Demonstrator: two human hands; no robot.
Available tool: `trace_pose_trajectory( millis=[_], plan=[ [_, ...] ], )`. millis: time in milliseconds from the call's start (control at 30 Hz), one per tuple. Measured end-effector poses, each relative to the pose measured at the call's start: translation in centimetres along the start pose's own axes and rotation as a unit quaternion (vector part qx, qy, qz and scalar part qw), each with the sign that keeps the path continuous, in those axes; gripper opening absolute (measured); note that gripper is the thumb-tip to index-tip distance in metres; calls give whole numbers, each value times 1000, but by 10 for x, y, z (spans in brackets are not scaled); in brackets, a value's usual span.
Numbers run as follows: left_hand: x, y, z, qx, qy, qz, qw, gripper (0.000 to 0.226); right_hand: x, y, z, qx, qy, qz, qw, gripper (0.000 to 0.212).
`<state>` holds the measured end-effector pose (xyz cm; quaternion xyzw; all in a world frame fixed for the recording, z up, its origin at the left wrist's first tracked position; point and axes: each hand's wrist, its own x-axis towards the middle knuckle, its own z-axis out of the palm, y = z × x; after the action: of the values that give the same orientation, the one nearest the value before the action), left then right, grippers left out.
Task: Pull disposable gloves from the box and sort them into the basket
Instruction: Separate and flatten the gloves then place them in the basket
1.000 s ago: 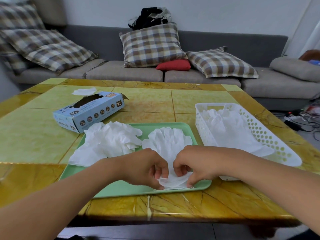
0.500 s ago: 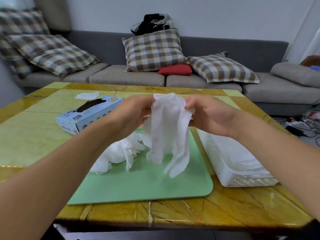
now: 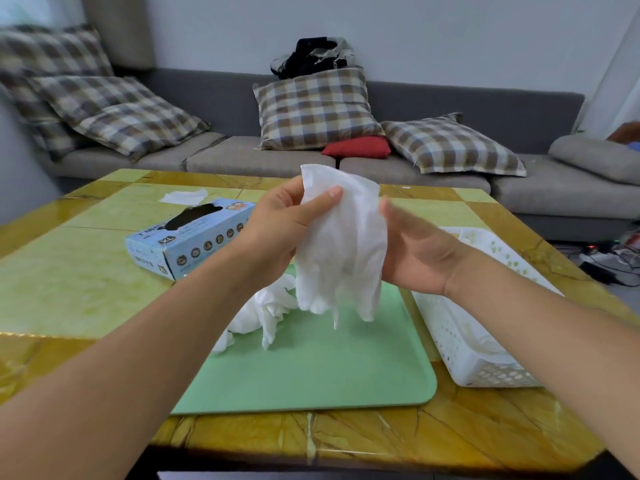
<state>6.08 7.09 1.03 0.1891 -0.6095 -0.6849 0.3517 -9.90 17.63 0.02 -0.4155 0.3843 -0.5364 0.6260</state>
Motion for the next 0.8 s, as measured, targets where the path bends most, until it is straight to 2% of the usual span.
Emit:
trace_pose_trajectory(
  millis=[100,200,300,400,500,567,700,800],
  plan=[
    [1,0,-2,14,1,27,1000,25,3,10,3,-98,35,-15,994,75],
    [2,-2,-4,4,15,31,999,23,7,4,9,-168,141,-107,970,42],
    [3,-4,-6,5,29,28,999,23,11,-4,10,-189,214,-189,939,27],
    [4,-4,-7,1,50,18,999,26,8,-12,1,-201,180,-194,943,42],
    [3,-5,-6,11,53,18,998,29,3,-9,-8,-245,122,-117,955,64],
    [2,-5,-4,19,43,16,999,30,5,0,-7,-263,137,-94,950,57],
    [0,-6,1,39,43,22,998,28,9,3,1,-192,219,-134,947,19],
    [1,-5,2,68,72,41,994,28,7,-9,7,-145,228,-149,951,29]
  ],
)
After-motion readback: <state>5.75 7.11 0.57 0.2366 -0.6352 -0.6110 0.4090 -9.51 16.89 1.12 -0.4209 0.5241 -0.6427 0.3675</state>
